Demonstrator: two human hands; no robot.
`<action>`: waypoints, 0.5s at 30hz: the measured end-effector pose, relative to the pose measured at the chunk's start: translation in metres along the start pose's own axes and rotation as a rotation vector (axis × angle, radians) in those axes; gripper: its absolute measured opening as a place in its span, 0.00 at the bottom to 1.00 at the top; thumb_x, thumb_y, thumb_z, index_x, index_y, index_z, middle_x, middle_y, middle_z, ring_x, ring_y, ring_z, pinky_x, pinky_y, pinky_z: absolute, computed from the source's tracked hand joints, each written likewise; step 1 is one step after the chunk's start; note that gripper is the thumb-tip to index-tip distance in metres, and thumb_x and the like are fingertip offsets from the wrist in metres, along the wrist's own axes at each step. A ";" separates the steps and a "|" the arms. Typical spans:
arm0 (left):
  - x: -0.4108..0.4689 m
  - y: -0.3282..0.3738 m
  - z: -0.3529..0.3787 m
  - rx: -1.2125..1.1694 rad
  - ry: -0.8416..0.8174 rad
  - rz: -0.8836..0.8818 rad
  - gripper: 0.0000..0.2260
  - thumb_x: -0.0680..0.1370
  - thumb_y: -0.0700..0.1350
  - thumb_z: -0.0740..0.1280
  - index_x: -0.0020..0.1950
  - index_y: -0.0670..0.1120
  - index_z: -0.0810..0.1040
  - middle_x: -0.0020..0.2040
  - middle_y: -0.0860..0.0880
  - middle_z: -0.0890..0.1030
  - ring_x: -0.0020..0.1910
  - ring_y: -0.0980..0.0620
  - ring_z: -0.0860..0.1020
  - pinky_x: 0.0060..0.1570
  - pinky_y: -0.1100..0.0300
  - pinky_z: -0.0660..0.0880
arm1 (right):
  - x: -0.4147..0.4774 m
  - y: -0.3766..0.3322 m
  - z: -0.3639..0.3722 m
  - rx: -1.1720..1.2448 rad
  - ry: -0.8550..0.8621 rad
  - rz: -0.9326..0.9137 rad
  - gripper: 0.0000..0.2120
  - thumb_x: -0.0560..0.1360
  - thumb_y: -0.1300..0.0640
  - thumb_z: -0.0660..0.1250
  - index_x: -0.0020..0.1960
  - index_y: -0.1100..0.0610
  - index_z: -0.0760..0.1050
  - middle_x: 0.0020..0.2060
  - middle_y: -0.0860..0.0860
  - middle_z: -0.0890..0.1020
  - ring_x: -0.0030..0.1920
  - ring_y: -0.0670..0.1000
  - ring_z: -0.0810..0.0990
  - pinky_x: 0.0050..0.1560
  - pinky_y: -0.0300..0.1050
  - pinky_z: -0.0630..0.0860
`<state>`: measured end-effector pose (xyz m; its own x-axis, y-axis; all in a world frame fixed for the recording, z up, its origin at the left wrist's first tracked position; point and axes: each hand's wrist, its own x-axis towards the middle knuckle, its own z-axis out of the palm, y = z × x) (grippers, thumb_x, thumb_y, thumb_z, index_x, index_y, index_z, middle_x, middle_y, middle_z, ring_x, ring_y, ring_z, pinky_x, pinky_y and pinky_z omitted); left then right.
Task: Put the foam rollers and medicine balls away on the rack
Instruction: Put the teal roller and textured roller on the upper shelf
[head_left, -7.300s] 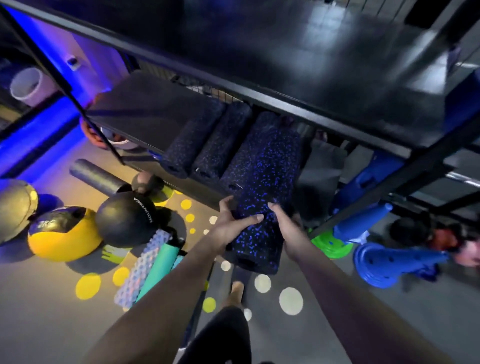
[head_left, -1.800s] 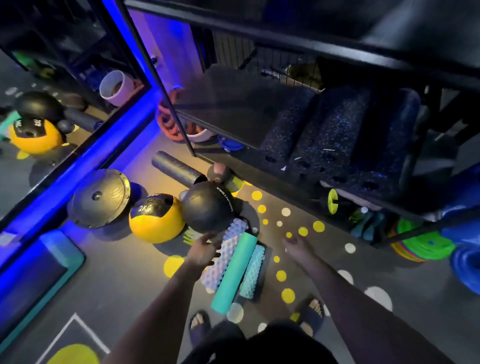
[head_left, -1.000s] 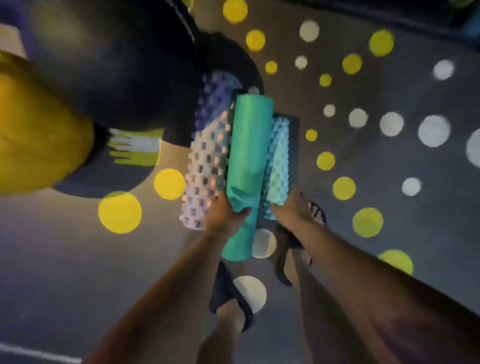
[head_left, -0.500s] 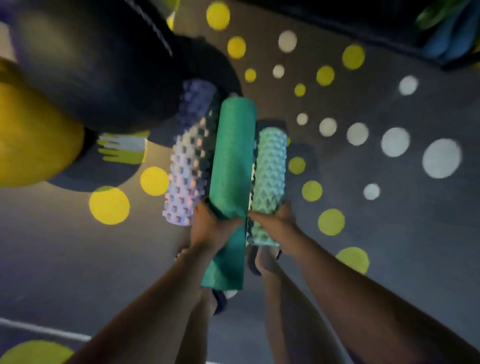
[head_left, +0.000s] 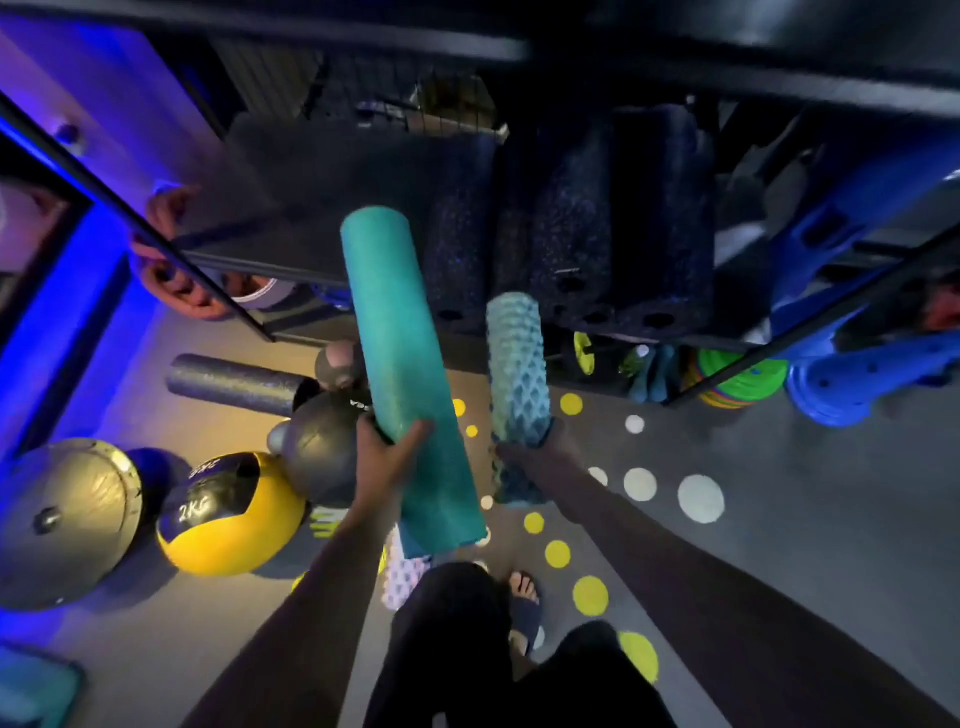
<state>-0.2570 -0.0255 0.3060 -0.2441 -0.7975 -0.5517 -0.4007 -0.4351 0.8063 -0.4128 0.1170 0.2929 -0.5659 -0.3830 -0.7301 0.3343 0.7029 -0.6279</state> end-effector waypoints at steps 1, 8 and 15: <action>0.008 0.015 0.007 0.001 -0.005 0.031 0.32 0.65 0.53 0.77 0.64 0.46 0.71 0.56 0.43 0.83 0.50 0.45 0.84 0.48 0.43 0.83 | 0.004 -0.017 -0.008 0.007 0.034 -0.048 0.35 0.61 0.44 0.82 0.62 0.50 0.70 0.51 0.49 0.82 0.49 0.53 0.83 0.44 0.51 0.83; 0.105 0.117 0.069 0.092 -0.109 0.136 0.36 0.59 0.59 0.81 0.62 0.51 0.74 0.54 0.49 0.84 0.50 0.49 0.85 0.51 0.45 0.83 | 0.055 -0.111 -0.064 0.163 0.212 -0.133 0.38 0.58 0.41 0.81 0.63 0.53 0.73 0.51 0.52 0.84 0.47 0.54 0.85 0.41 0.52 0.84; 0.172 0.178 0.126 0.109 -0.194 0.083 0.31 0.66 0.53 0.80 0.63 0.49 0.70 0.56 0.46 0.81 0.51 0.47 0.82 0.54 0.47 0.82 | 0.123 -0.178 -0.137 0.278 0.426 -0.089 0.40 0.56 0.44 0.82 0.64 0.56 0.75 0.51 0.54 0.84 0.46 0.55 0.85 0.43 0.49 0.82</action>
<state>-0.4817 -0.1879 0.3279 -0.4414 -0.7285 -0.5239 -0.4628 -0.3153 0.8285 -0.6447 0.0269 0.3514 -0.8387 -0.1151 -0.5322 0.4258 0.4705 -0.7728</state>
